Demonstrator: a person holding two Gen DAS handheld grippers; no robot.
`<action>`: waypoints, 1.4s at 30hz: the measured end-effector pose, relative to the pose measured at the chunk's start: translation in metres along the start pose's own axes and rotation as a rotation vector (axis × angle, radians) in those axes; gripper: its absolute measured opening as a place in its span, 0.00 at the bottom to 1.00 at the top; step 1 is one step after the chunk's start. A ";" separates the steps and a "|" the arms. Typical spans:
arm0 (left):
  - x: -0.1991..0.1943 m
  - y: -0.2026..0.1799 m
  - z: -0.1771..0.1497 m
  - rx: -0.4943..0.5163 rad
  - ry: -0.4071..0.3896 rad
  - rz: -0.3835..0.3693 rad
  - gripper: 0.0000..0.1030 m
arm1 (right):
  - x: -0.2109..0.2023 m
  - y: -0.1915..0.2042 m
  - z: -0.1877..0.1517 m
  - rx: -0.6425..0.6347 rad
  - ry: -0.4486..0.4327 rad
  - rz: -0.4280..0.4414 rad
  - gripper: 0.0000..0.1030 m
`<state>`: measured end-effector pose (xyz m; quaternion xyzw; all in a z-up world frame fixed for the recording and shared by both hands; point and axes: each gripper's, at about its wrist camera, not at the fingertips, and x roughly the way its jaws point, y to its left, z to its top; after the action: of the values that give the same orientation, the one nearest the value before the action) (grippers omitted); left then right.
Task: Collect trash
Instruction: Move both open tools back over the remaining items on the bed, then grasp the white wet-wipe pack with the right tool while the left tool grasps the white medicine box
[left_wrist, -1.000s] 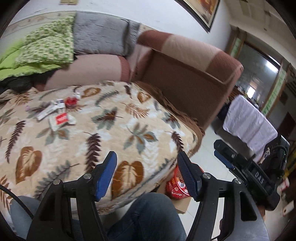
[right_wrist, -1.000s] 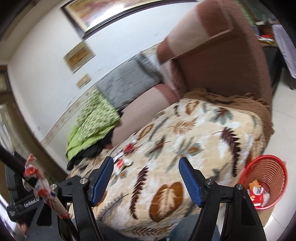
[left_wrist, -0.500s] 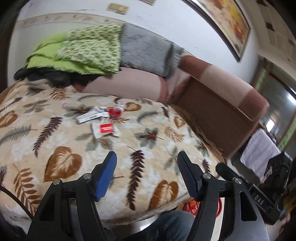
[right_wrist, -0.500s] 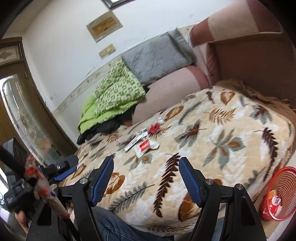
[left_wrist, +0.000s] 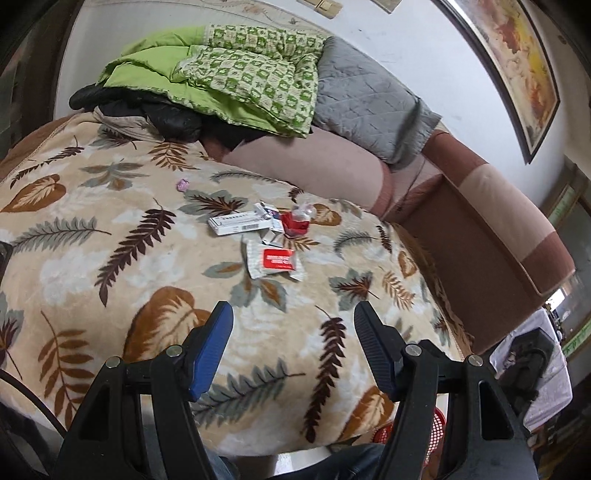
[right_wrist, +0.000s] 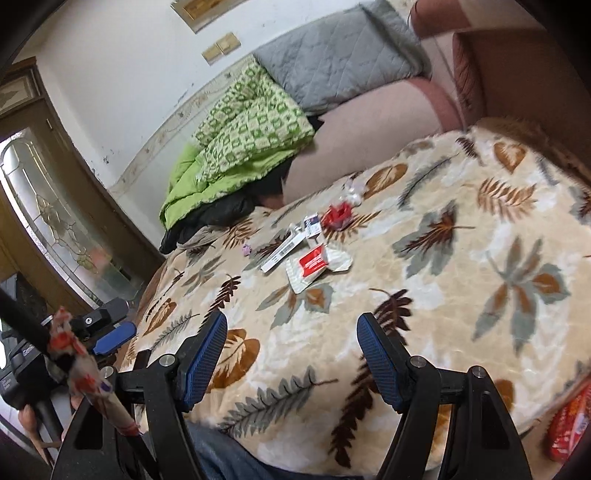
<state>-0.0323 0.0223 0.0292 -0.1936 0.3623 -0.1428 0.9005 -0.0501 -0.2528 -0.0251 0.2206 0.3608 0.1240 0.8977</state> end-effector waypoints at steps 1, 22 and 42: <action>0.002 0.001 0.003 0.001 0.000 0.005 0.65 | 0.013 -0.002 0.003 0.005 0.017 0.016 0.75; 0.149 0.059 0.098 0.188 0.089 0.135 0.65 | 0.213 -0.036 0.026 0.256 0.187 0.079 0.75; 0.252 0.102 0.119 0.218 0.188 0.142 0.65 | 0.268 -0.024 0.035 0.158 0.118 -0.178 0.39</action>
<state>0.2392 0.0415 -0.0884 -0.0543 0.4400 -0.1347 0.8862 0.1661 -0.1820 -0.1733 0.2501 0.4399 0.0279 0.8621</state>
